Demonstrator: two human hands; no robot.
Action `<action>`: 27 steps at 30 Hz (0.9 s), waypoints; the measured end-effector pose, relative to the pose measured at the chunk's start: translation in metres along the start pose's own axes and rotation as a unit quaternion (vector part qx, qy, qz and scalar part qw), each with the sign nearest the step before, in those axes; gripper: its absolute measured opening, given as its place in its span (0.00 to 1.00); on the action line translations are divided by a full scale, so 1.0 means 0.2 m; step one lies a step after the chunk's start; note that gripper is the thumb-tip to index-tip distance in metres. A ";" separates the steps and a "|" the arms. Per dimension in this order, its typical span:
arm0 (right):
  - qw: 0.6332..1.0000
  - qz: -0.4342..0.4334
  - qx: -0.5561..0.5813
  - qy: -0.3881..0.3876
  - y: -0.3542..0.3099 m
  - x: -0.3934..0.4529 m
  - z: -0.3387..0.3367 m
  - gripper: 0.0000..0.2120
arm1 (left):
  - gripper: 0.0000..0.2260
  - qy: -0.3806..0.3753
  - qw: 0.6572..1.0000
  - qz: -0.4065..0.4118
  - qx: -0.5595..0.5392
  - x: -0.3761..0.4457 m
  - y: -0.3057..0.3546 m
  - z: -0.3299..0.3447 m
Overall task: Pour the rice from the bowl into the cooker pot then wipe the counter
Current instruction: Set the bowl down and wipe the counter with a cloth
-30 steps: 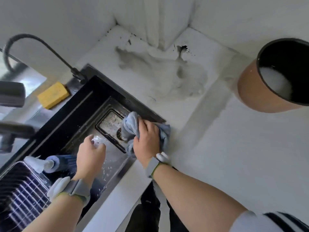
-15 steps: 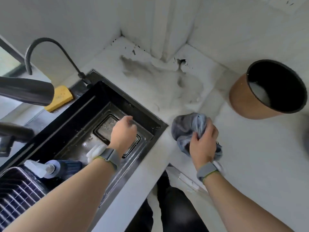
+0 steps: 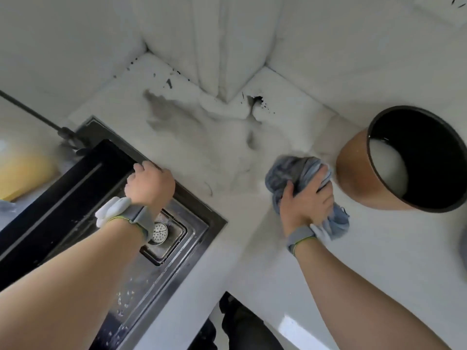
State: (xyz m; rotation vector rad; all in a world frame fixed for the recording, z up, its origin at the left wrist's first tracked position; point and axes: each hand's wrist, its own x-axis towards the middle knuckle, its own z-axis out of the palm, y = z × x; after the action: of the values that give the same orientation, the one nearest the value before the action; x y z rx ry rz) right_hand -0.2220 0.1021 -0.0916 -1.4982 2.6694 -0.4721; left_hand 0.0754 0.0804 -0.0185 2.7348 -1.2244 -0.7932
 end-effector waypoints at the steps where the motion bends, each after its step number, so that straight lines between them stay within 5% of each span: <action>1: 1.000 0.002 0.000 0.002 -0.04 0.10 0.03 0.41 | 0.19 -0.012 1.000 -0.003 0.011 0.03 0.00 0.01; 11: 0.994 -0.103 0.022 -0.040 -0.31 0.52 0.15 0.37 | 0.09 -0.088 0.996 -0.005 -0.012 0.22 -0.08 -0.04; 20: 0.925 -0.325 0.121 -0.152 -0.56 -0.50 0.07 0.35 | 0.11 -0.160 0.977 0.025 -0.136 0.24 -0.18 -0.21; 27: 0.901 -0.299 0.227 -0.218 -0.68 -0.72 -0.03 0.35 | 0.15 -0.103 0.990 0.021 -0.098 0.17 -0.23 -0.22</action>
State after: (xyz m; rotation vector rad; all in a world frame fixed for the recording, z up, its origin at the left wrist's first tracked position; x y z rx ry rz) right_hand -0.0336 0.1578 -0.0624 -1.9430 1.5929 -0.6297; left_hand 0.1462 0.0798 -0.0051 2.5118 -1.1617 -1.1491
